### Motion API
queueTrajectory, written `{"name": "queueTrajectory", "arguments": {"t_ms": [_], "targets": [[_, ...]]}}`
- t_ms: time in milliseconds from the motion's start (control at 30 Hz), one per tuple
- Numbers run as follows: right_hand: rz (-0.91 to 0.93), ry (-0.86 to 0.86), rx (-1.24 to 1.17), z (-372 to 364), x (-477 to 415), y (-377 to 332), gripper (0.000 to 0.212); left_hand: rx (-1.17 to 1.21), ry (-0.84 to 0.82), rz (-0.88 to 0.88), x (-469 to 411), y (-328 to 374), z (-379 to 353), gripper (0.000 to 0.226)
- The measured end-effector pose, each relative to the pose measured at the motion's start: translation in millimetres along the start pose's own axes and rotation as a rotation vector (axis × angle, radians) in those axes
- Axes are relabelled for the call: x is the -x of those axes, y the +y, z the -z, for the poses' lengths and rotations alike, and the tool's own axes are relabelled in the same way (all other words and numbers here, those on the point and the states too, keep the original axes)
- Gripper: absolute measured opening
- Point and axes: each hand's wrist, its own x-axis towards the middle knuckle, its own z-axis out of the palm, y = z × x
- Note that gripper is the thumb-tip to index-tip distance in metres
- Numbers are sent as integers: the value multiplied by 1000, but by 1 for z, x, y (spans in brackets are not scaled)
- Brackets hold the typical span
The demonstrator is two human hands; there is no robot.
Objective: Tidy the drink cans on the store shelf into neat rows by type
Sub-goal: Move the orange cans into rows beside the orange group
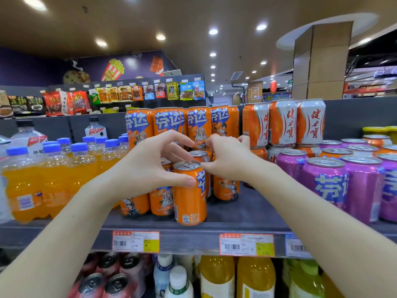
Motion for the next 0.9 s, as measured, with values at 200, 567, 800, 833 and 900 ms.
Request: {"name": "queueTrajectory", "arguments": {"t_ms": [200,567,800,833,900], "targets": [[14,-162,218,-9,-22,2,58,-45,43,17,6,-2,-1,59],[-50,69,-253,-1,-18,14,59,-139,39,-22,11,-6,-13,38],[-45,288,-832,45,13,17,49,-239,-52,35,10,-4,-13,46],[-62,313,-842,52,21,19,48,-255,-51,39,9,-3,-13,45],[-88,318,-815,62,40,23,40,-268,-56,55,5,-1,-15,43]]}}
